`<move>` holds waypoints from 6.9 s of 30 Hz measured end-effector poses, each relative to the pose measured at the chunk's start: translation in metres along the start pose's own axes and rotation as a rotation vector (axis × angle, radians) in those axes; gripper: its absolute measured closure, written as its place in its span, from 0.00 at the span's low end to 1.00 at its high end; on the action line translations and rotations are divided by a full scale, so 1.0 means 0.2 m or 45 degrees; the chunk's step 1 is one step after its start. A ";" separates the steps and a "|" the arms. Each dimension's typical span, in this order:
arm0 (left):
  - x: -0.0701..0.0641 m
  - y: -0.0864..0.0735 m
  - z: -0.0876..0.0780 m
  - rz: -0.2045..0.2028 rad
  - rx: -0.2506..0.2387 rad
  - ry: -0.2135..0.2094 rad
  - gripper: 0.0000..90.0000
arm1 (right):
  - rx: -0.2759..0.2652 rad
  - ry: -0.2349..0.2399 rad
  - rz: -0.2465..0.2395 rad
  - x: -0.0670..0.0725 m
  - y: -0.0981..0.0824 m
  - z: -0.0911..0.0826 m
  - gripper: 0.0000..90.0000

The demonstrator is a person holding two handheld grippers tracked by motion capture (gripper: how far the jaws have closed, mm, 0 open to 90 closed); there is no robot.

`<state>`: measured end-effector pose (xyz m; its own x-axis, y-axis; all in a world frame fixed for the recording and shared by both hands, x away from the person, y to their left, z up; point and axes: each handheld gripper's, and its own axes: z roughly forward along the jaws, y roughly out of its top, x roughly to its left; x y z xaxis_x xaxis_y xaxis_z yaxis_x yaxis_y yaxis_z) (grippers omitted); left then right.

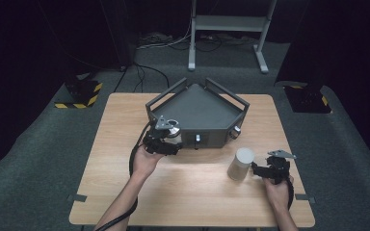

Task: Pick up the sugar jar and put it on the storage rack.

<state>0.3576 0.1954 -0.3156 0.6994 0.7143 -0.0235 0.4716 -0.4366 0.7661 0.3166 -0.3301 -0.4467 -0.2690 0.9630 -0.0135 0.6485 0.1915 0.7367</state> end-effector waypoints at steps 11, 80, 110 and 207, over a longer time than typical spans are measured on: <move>-0.01 0.12 0.03 0.002 -0.057 0.001 0.35 | 0.000 0.000 0.000 0.00 0.00 0.00 0.10; 0.07 0.36 0.34 -0.083 0.061 0.175 0.35 | 0.000 -0.002 -0.001 0.00 0.00 0.00 0.10; 0.06 0.33 0.36 -0.076 0.052 0.188 0.34 | -0.001 -0.002 -0.001 0.00 0.00 0.00 0.10; -0.19 -0.17 0.20 -0.035 0.054 0.185 0.06 | 0.002 -0.002 0.000 0.00 0.00 0.00 0.10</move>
<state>0.3361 0.1606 -0.3660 0.6025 0.7965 0.0516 0.5137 -0.4365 0.7386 0.3165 -0.3296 -0.4465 -0.2678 0.9634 -0.0147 0.6496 0.1918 0.7357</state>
